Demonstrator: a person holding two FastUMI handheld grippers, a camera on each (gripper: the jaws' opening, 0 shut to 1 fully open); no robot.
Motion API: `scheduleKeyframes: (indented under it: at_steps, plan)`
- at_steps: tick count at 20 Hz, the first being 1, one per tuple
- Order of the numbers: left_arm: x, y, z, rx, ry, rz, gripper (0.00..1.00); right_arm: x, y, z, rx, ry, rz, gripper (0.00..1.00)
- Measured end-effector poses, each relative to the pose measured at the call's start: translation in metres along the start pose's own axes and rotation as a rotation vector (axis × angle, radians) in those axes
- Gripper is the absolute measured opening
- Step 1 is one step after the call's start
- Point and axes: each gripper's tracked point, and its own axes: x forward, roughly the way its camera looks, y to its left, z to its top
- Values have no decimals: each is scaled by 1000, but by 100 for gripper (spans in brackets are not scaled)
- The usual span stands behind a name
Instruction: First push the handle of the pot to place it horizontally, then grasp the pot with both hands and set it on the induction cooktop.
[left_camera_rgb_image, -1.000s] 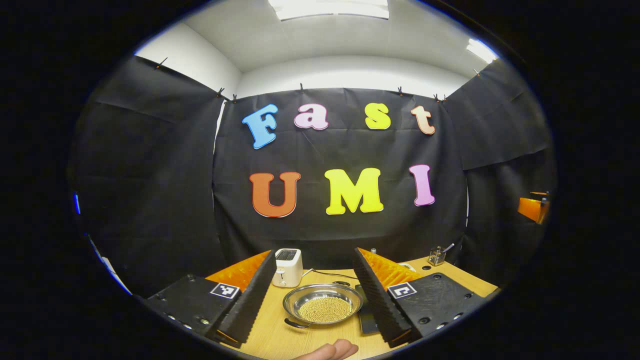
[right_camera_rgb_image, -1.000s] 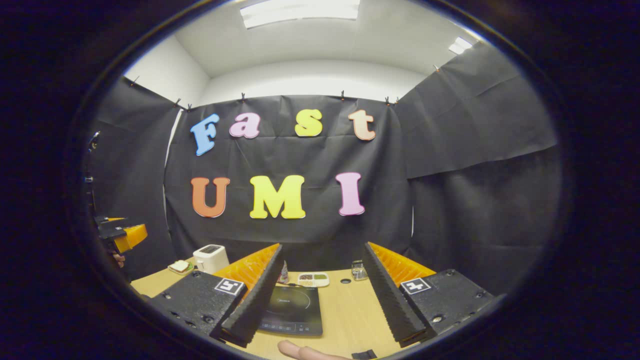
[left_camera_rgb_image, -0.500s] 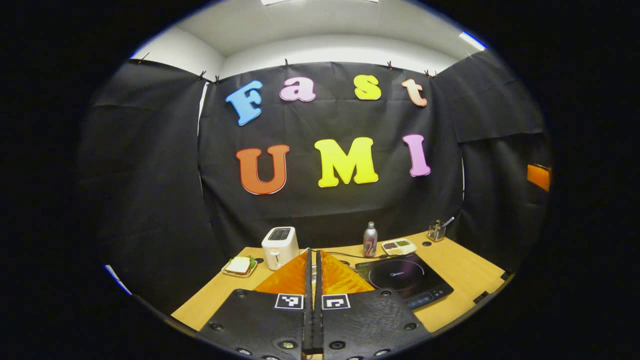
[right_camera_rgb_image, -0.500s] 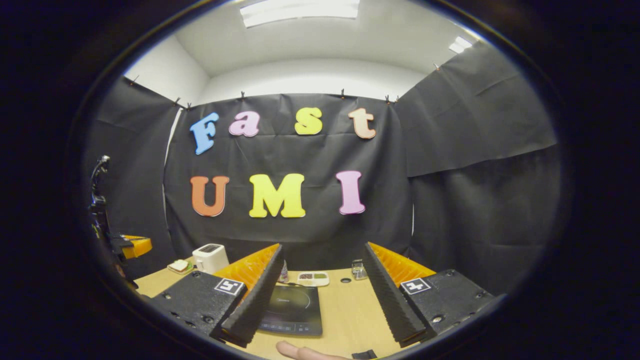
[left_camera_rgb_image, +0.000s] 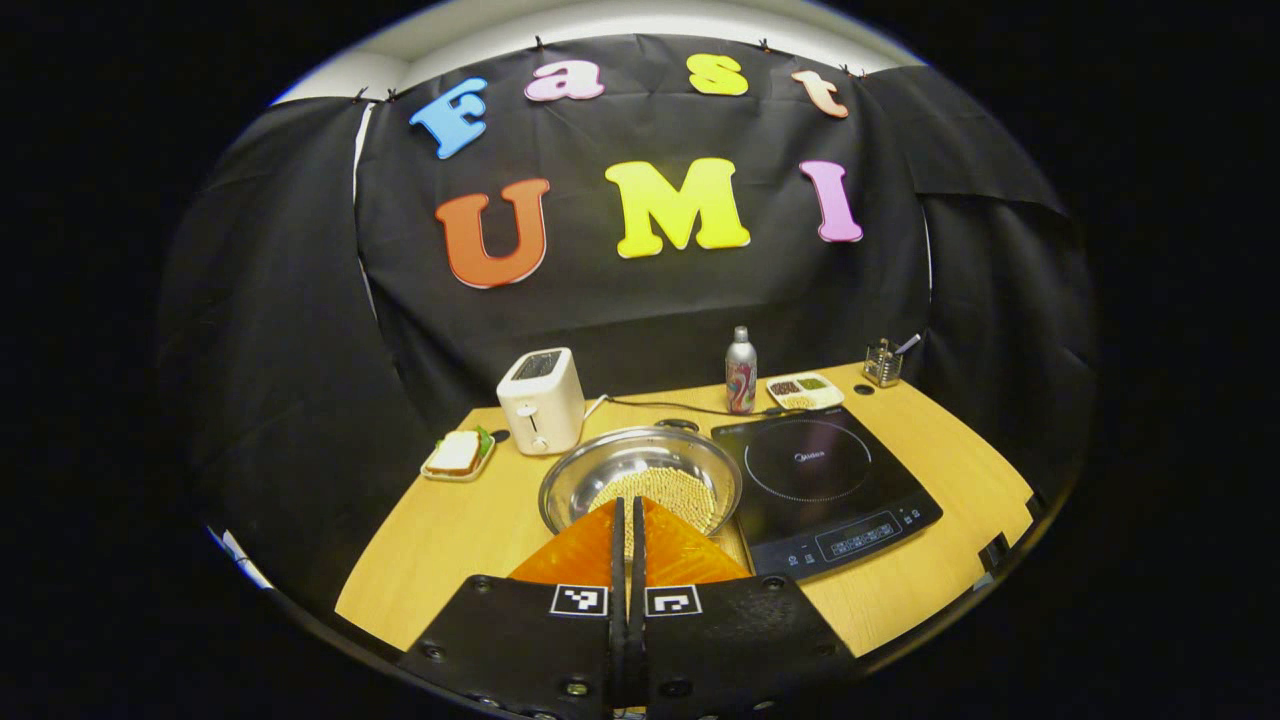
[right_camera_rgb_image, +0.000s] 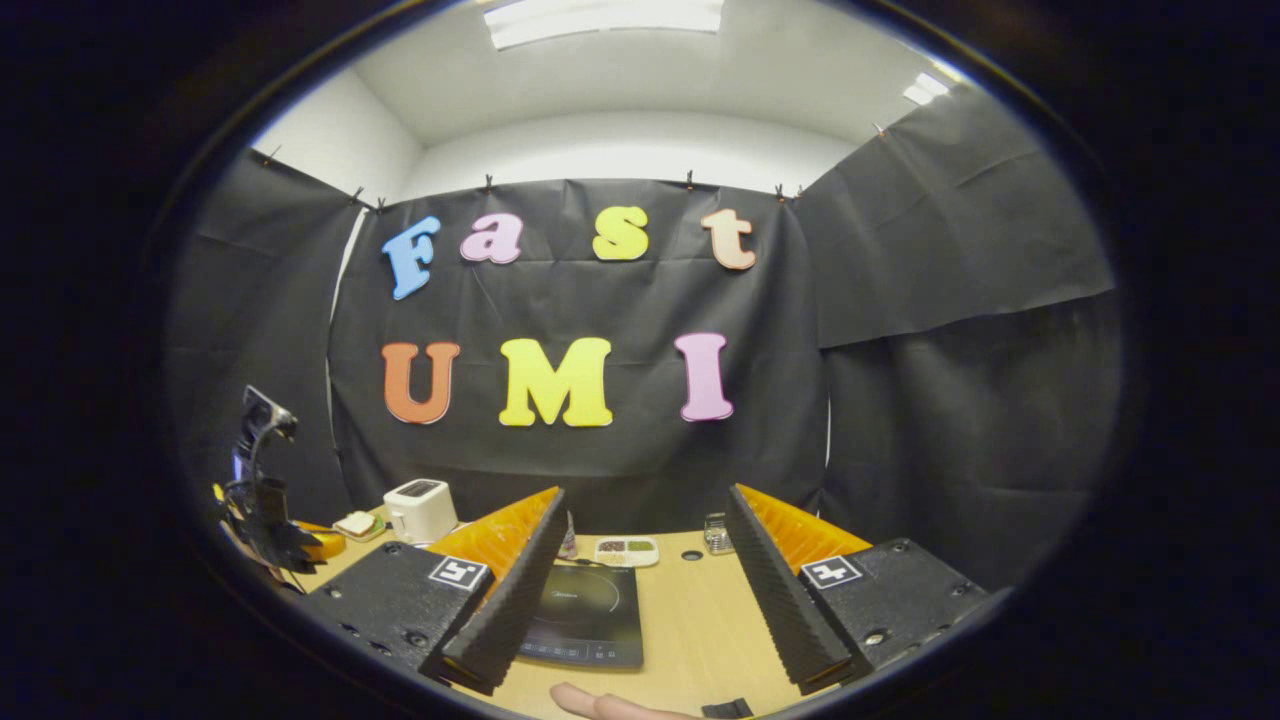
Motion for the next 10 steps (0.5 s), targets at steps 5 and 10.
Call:
scheduleKeyframes:
  at_steps: [5,10]
  plan:
    - [37,6,-43,-15,129,12,0,-1,-2,-1,-2,-4,1,96]
    - [64,-2,-85,-77,259,-42,0,-1,0,-8,-10,-3,7,99]
